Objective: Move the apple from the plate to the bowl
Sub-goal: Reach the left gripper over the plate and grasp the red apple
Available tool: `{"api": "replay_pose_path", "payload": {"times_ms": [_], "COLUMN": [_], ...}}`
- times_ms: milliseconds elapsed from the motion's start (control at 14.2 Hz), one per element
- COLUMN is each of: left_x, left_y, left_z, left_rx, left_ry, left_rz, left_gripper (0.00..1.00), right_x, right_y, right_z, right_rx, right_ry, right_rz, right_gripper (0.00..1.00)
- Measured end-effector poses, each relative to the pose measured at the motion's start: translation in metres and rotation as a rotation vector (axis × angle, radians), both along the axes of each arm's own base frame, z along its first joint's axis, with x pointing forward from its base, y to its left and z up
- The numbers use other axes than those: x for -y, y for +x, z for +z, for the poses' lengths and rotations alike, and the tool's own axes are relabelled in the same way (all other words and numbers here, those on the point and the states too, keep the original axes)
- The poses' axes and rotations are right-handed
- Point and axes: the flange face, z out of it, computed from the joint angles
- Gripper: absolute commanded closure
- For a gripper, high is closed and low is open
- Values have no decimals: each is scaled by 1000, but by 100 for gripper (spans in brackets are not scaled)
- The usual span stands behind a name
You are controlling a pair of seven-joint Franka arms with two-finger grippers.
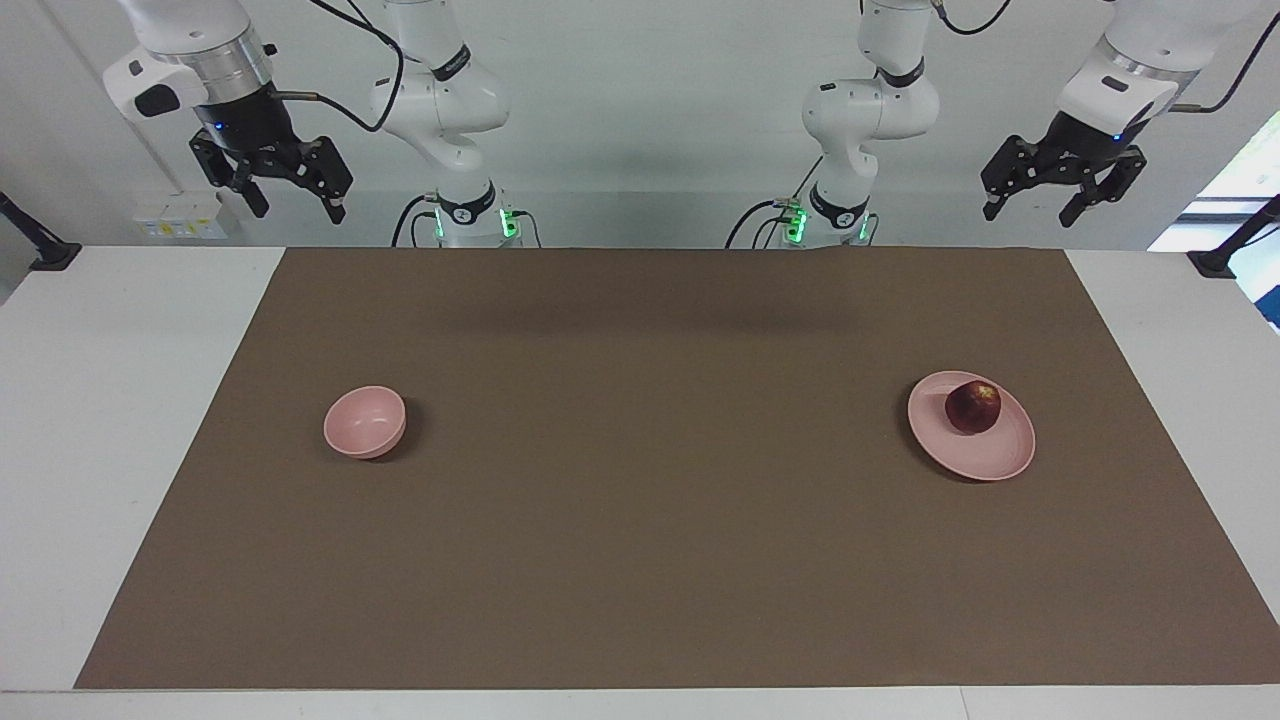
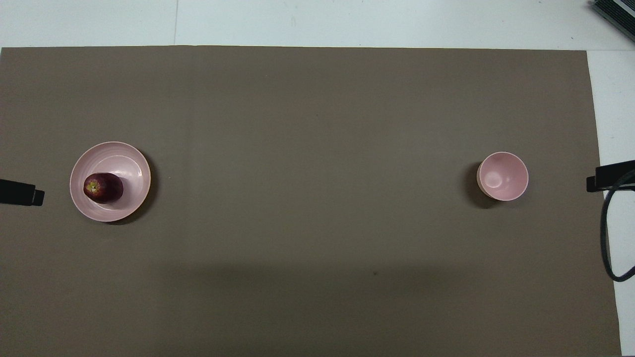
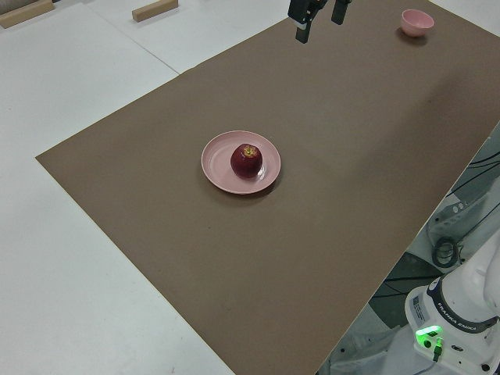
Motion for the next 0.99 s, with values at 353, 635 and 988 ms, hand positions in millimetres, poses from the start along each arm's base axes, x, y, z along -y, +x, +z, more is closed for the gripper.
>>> {"api": "replay_pose_path", "payload": {"times_ms": [353,635,988], "left_x": [-9,-29,-39], "left_y": [17,24,39], "left_z": [-60,-122,-182], "left_rx": [40,75,96], "left_ry": [-2,-4,2], "left_rz": [21,61,67], "left_gripper": [0,0,0], "right_x": [0,3,-6], "right_y": [0,0,-6], "right_z": [0,0,-1], "right_rx": [0,0,-36], "right_ry": [0,0,3], "right_rz": [1,-5,11], "right_gripper": [0,0,0]}}
